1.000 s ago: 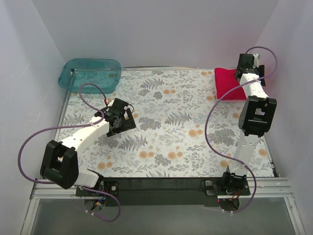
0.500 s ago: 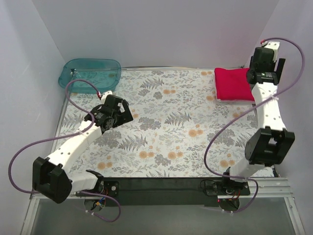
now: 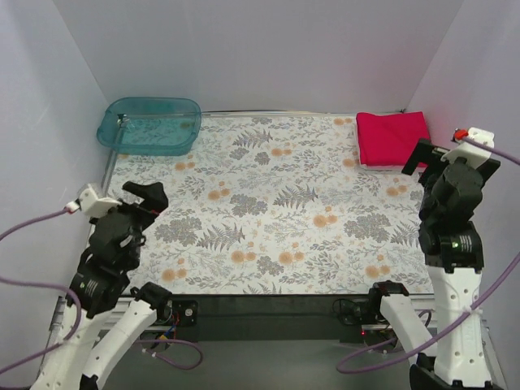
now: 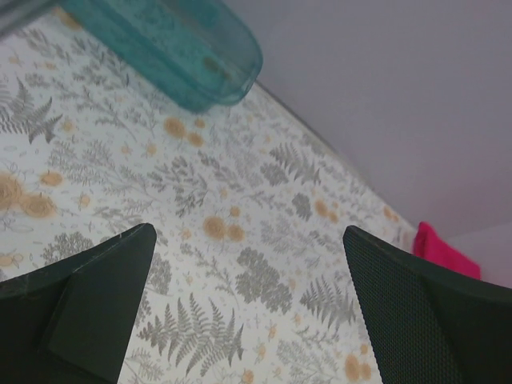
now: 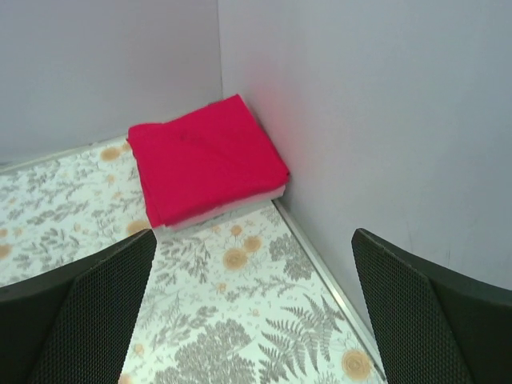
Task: Fold and stack the t-shirts
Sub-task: Neatly place the folded tshirt to the corner
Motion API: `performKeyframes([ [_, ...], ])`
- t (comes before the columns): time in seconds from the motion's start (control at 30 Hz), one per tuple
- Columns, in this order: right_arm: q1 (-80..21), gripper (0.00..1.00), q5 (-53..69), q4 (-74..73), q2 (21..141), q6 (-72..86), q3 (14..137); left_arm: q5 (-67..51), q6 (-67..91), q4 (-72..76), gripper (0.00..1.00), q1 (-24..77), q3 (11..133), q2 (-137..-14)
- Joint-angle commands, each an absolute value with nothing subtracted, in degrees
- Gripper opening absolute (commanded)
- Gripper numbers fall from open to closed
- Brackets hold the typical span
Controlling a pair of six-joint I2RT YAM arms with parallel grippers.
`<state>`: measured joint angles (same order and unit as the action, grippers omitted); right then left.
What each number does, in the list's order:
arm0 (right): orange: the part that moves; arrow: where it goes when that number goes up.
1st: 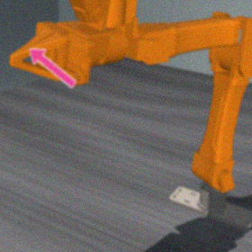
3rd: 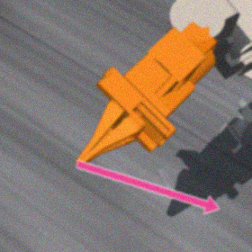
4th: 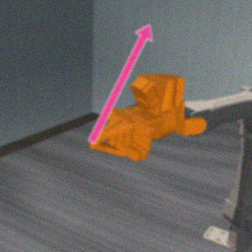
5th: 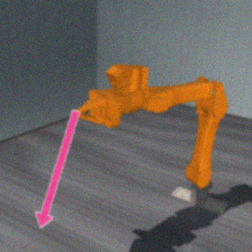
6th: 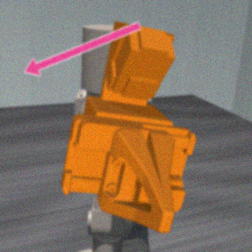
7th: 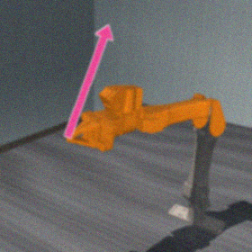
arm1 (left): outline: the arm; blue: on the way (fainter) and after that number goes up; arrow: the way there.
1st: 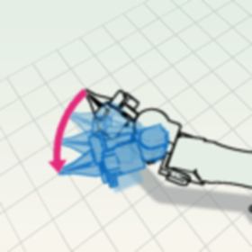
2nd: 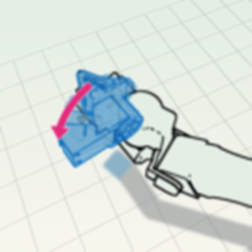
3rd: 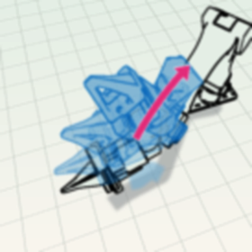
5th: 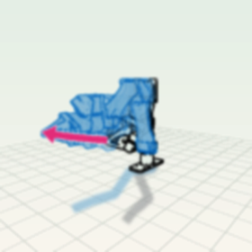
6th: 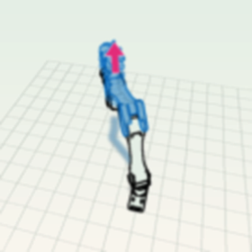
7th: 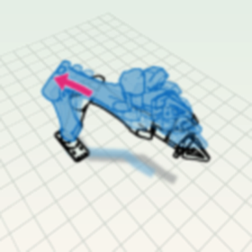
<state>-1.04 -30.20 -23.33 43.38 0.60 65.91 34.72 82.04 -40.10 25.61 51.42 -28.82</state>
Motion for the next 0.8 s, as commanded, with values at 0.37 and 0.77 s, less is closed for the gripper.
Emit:
performKeyframes([
  [0.37,-2.0,0.98,-20.2,-28.5,18.5,1.1,47.2,36.5,81.8,-30.2,0.98,25.6,37.5,-12.1],
  [0.77,-2.0,0.98,-16.0,-29.4,18.0,1.9,46.8,33.9,85.3,-24.7,0.98,25.5,34.1,-19.0],
])
